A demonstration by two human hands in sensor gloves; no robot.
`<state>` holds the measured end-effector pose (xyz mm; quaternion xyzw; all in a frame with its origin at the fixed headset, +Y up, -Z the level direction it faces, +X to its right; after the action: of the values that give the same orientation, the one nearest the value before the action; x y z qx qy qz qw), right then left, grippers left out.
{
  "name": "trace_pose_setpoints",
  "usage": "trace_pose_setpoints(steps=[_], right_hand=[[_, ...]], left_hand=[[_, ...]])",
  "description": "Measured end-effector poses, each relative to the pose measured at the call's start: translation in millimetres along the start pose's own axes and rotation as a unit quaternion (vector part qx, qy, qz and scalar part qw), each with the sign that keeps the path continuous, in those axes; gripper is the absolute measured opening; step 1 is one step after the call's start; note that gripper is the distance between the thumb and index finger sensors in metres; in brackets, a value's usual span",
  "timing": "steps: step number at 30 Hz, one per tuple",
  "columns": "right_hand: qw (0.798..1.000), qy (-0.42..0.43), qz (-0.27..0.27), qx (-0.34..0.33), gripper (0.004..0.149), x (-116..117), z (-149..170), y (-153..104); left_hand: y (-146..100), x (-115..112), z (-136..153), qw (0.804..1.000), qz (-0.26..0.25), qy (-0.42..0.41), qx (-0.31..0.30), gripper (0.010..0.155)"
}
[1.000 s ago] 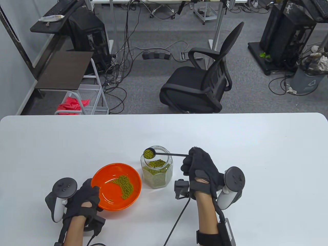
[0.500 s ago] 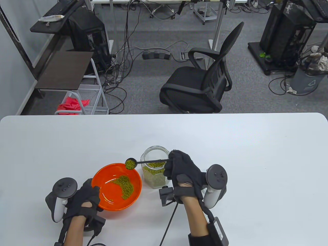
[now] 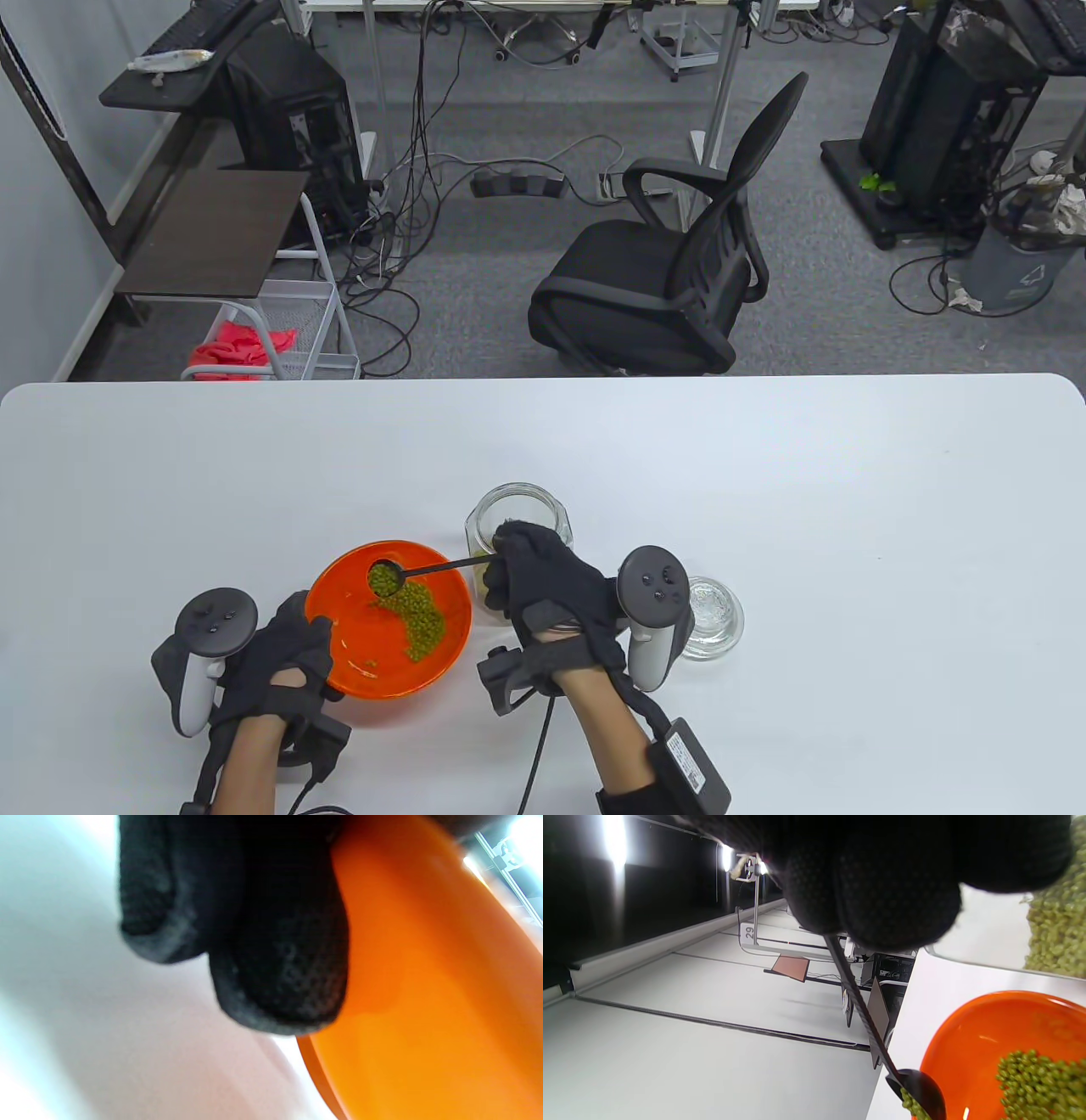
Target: Portion mung beans with measuring scoop (Bowl in hand)
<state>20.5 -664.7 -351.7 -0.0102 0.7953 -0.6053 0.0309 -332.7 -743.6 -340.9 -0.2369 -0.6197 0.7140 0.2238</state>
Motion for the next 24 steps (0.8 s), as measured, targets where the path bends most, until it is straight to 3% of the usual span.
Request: trace_pose_setpoints(steps=[11, 17, 24], right_hand=[[0.994, -0.073, -0.068, -0.045, 0.042, 31.1, -6.2, -5.8], [0.983, -0.094, -0.141, -0.070, 0.042, 44.1, -16.5, -7.2], [0.979, -0.102, -0.155, -0.085, 0.041, 43.9, -27.6, -8.2]], left_hand=[[-0.2, -1.4, -0.2, 1.000, 0.003, -0.003, 0.002, 0.061], [-0.1, -1.5, -0.2, 1.000, 0.004, -0.004, 0.002, 0.061], [-0.2, -1.4, -0.2, 1.000, 0.004, -0.004, 0.002, 0.061]])
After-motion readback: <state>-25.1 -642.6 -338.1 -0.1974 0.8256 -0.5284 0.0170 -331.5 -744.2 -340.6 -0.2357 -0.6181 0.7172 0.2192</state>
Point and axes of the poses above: the tracker on the back of each hand, its own z axis roughly to the little-finger side, its own y axis roughly from the wrist to the fingertips, x = y × z, the point moved 3 cm from there along y, roughly from the wrist to the fingertips, and after that the axes turned 10 degrees about -x, right-handed, at the moved point
